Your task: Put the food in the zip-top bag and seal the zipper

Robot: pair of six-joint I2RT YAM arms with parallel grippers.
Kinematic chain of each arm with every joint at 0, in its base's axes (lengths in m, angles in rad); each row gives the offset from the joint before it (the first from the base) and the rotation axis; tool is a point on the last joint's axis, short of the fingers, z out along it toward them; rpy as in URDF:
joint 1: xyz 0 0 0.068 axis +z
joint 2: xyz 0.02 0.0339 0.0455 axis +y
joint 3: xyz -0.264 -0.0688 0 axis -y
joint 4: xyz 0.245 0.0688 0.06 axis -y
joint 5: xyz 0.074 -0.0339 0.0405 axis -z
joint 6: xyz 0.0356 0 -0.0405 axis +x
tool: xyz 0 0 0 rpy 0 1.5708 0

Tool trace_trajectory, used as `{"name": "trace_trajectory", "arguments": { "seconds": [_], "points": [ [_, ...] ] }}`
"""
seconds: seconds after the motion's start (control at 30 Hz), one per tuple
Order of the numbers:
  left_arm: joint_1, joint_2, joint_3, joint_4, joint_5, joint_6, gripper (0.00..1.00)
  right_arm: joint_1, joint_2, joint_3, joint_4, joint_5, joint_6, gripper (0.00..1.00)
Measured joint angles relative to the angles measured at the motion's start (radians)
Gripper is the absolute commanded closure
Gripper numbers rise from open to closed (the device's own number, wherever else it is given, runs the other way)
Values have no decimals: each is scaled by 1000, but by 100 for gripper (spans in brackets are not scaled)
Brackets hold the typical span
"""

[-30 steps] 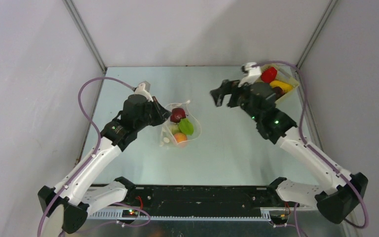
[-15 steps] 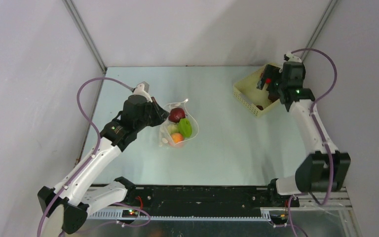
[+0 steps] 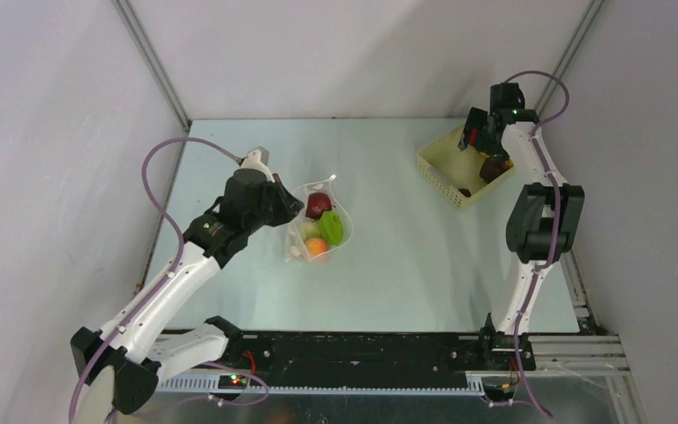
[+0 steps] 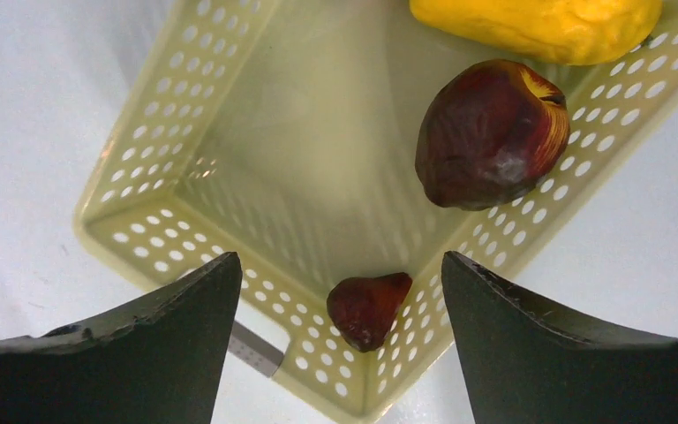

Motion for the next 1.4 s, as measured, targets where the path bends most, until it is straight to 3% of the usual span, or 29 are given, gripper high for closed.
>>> {"name": "trace_trajectory", "arguments": {
  "seconds": [0.47, 1.4],
  "points": [
    [0, 21, 0, 0, -7, 0, 100, -1, 164, 63, -111, -3, -3, 34],
    [0, 32, 0, 6, -6, 8, 100, 42, 169, 2, -182, -35, -75, 33]
  ]
}}
